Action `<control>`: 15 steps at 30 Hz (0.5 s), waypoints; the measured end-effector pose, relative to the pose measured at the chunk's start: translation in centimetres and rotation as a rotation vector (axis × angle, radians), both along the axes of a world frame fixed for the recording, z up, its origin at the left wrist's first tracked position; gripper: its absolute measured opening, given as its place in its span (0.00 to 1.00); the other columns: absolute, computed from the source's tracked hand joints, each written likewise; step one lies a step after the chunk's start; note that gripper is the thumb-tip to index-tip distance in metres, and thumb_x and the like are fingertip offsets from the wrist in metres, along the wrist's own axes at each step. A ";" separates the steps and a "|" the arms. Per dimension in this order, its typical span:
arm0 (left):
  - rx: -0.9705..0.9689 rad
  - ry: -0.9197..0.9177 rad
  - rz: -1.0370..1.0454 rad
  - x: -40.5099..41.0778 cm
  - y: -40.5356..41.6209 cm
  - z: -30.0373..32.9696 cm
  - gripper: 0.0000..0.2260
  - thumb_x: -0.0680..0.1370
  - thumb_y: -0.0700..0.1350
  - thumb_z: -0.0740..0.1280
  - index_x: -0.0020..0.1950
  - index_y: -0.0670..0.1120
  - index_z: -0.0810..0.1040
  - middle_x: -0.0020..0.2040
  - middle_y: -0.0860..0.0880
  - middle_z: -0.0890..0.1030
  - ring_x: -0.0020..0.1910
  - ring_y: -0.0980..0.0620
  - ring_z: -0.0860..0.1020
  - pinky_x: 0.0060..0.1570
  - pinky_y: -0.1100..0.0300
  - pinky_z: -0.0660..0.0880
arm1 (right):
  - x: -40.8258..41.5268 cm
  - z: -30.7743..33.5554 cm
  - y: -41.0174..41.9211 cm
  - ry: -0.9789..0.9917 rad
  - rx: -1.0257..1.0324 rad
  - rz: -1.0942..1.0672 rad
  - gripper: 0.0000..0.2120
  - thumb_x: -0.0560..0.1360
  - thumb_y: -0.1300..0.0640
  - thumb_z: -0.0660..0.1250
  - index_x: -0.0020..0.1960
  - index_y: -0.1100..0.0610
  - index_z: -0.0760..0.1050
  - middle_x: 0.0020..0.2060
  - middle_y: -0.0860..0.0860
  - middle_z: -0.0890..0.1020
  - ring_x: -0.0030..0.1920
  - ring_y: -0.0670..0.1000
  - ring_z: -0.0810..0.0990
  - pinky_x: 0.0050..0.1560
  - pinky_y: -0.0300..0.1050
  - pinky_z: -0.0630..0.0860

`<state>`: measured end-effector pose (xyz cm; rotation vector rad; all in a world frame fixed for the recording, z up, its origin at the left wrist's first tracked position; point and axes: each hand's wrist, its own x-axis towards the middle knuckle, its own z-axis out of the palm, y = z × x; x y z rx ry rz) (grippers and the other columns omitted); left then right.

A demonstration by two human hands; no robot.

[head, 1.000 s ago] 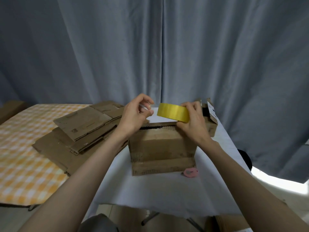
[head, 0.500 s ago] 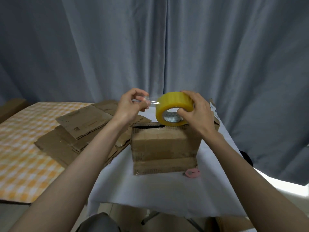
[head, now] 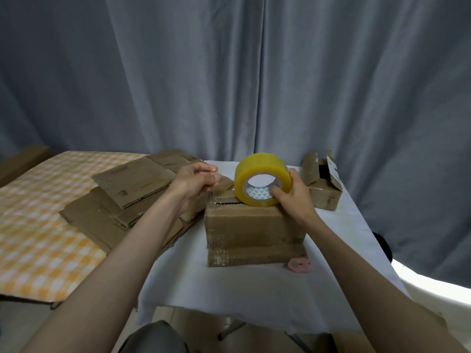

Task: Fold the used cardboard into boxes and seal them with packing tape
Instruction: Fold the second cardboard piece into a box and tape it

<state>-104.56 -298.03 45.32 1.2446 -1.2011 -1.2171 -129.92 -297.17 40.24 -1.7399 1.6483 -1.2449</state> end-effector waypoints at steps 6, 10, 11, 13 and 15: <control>0.122 -0.014 -0.049 1.9 -1.0 -1.2 0.10 0.77 0.31 0.68 0.57 0.40 0.80 0.31 0.53 0.83 0.30 0.60 0.80 0.30 0.69 0.69 | 0.6 0.4 0.3 -0.100 -0.108 0.041 0.16 0.74 0.53 0.65 0.60 0.47 0.70 0.48 0.47 0.78 0.49 0.46 0.78 0.51 0.47 0.76; 0.159 -0.003 -0.072 2.7 -1.2 -2.2 0.11 0.78 0.31 0.67 0.58 0.40 0.79 0.30 0.54 0.82 0.29 0.61 0.79 0.27 0.70 0.68 | 1.4 0.3 0.5 -0.106 -0.110 0.030 0.20 0.77 0.58 0.67 0.66 0.49 0.68 0.55 0.49 0.77 0.56 0.50 0.77 0.56 0.48 0.76; 0.165 0.006 -0.073 3.0 -1.2 -2.5 0.10 0.78 0.31 0.67 0.57 0.40 0.79 0.30 0.53 0.82 0.28 0.61 0.79 0.26 0.71 0.67 | 1.5 0.2 0.5 -0.128 -0.114 0.023 0.19 0.77 0.59 0.68 0.66 0.49 0.68 0.54 0.49 0.77 0.54 0.45 0.77 0.54 0.42 0.76; 0.169 0.010 -0.076 3.6 -1.1 -2.9 0.10 0.77 0.31 0.67 0.57 0.40 0.79 0.30 0.53 0.82 0.28 0.61 0.79 0.26 0.70 0.67 | 2.1 0.4 0.6 -0.176 -0.116 0.015 0.19 0.77 0.61 0.68 0.63 0.47 0.68 0.50 0.44 0.76 0.50 0.37 0.77 0.45 0.28 0.74; 0.174 0.003 -0.082 4.0 -0.9 -3.4 0.10 0.78 0.31 0.67 0.56 0.41 0.79 0.31 0.53 0.82 0.29 0.61 0.79 0.26 0.70 0.67 | 2.5 0.5 0.6 -0.203 -0.123 0.011 0.18 0.77 0.62 0.69 0.62 0.48 0.69 0.49 0.42 0.76 0.50 0.37 0.77 0.42 0.28 0.74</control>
